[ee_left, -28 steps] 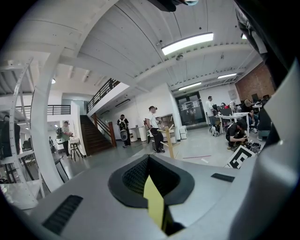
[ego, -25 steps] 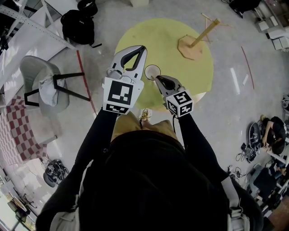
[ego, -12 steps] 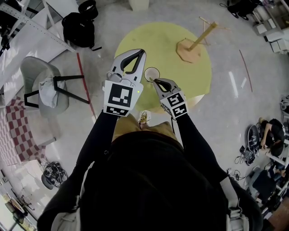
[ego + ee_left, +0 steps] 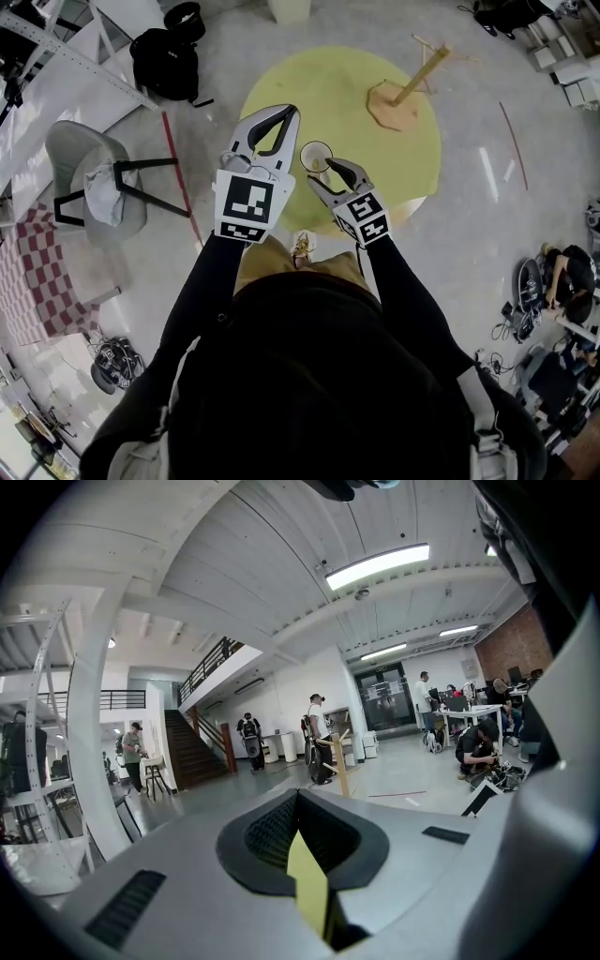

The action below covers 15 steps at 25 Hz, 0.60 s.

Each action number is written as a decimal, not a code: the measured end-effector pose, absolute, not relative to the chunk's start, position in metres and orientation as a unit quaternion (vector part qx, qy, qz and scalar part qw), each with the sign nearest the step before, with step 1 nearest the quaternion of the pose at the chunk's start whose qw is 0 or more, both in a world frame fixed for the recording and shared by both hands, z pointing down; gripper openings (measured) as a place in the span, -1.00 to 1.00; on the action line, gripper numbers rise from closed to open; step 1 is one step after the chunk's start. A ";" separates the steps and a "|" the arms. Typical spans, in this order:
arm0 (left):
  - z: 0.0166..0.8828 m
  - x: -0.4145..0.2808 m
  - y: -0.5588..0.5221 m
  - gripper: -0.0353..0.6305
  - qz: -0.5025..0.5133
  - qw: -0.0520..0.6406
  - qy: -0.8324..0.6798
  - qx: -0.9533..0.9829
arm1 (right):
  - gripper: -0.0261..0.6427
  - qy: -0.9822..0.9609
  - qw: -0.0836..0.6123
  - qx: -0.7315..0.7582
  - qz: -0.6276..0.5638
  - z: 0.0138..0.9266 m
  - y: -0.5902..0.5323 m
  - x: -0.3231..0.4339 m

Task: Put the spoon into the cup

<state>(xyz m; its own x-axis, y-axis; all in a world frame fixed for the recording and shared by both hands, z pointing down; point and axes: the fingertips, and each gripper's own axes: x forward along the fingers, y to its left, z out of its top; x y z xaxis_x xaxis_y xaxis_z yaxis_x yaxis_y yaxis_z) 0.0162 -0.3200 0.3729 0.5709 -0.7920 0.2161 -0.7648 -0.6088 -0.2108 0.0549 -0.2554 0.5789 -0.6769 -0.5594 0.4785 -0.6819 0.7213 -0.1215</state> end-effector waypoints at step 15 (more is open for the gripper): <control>0.374 0.023 -0.322 -0.85 -0.148 0.051 0.429 -0.889 | -0.17 -0.908 0.199 0.337 0.149 0.574 -0.255 0.056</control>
